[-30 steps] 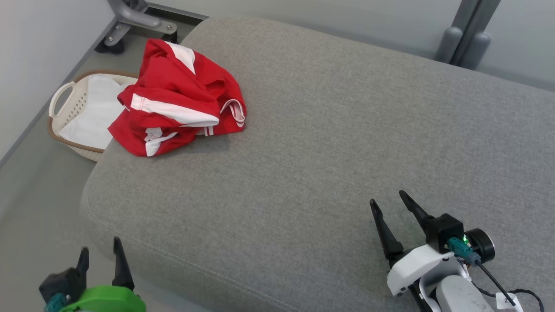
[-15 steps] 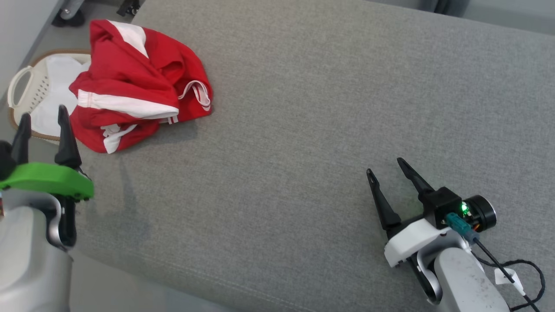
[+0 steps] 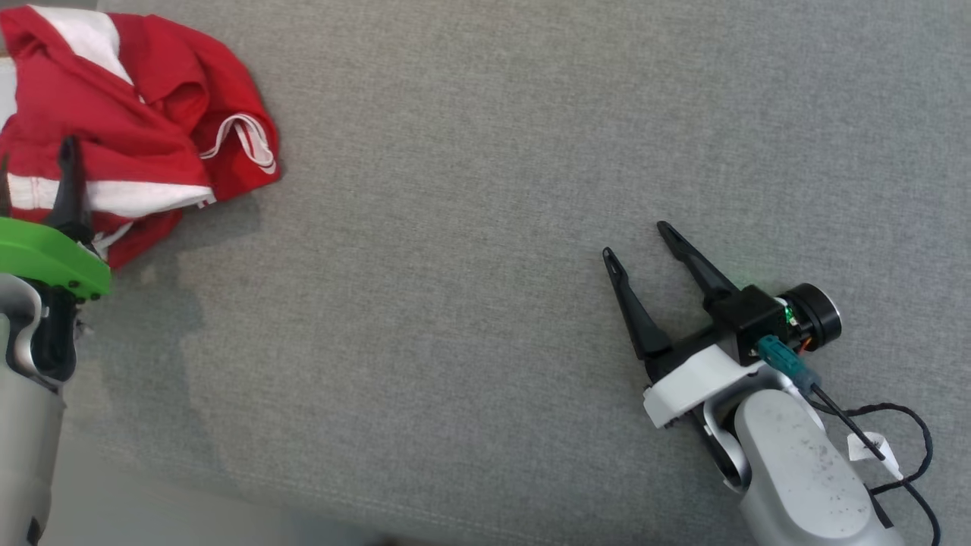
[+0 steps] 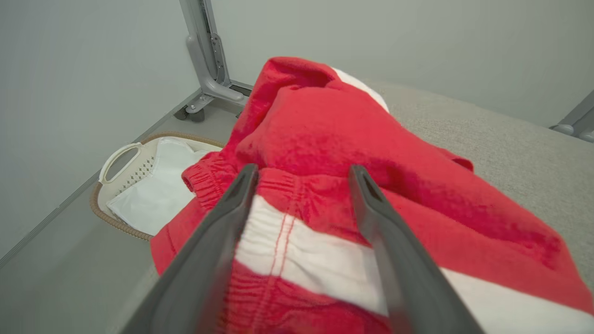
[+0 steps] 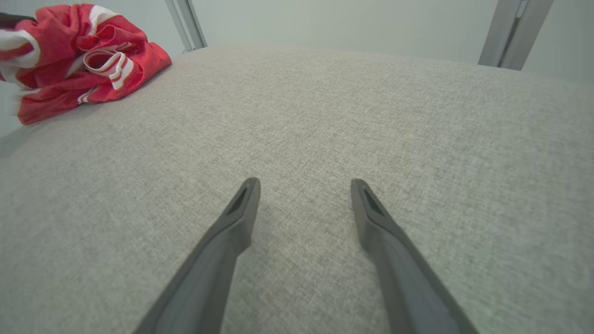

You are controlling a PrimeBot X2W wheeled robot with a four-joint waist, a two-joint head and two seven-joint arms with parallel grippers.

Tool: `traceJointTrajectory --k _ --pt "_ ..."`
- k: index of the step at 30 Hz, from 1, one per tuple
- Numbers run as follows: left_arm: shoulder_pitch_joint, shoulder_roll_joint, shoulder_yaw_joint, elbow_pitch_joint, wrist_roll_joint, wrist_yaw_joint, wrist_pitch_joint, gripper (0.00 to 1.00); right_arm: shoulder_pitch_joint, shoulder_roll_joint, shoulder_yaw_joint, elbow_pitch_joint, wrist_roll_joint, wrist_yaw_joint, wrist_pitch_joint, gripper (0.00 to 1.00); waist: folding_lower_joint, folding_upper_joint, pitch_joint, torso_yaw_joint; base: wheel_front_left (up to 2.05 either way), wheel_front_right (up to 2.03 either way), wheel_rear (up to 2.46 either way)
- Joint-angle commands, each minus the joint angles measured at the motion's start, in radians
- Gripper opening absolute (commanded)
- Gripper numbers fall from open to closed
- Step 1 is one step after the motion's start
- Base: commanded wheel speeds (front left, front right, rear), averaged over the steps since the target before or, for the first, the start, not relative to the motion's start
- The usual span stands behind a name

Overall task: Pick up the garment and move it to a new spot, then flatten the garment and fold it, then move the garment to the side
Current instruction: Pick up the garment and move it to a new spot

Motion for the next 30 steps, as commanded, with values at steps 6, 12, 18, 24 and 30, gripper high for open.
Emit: traceJointTrajectory --k 6,12,18,24,30 --pt "0.014 0.004 -0.081 0.103 -0.085 -0.002 0.058 1.00 0.010 -0.015 -0.019 0.026 -0.001 -0.001 0.001 1.00 -0.0001 0.0000 0.028 -0.040 0.00 0.00 0.00" --pt "0.006 0.007 -0.131 0.160 -0.119 -0.002 0.029 0.00 0.016 -0.011 -0.017 0.022 0.010 -0.001 0.001 1.00 -0.0001 0.0000 -0.008 -0.047 0.00 0.00 0.00" --pt "-0.060 0.049 -0.148 0.142 -0.057 -0.002 -0.074 0.00 0.043 -0.008 -0.015 0.020 0.044 -0.001 0.000 1.00 -0.0001 0.0000 -0.090 -0.058 0.00 0.00 0.00" --pt "-0.097 0.079 -0.052 -0.060 0.089 0.013 -0.082 0.00 0.104 -0.007 -0.021 0.015 0.084 -0.001 0.000 1.00 -0.0001 0.0000 -0.189 -0.086 0.00 0.00 0.00" --pt "-0.054 0.031 -0.004 -0.277 0.203 0.011 -0.082 0.00 0.152 -0.007 -0.019 0.010 0.115 -0.001 0.000 1.00 -0.0001 0.0000 -0.266 -0.157 0.00 0.00 0.00"
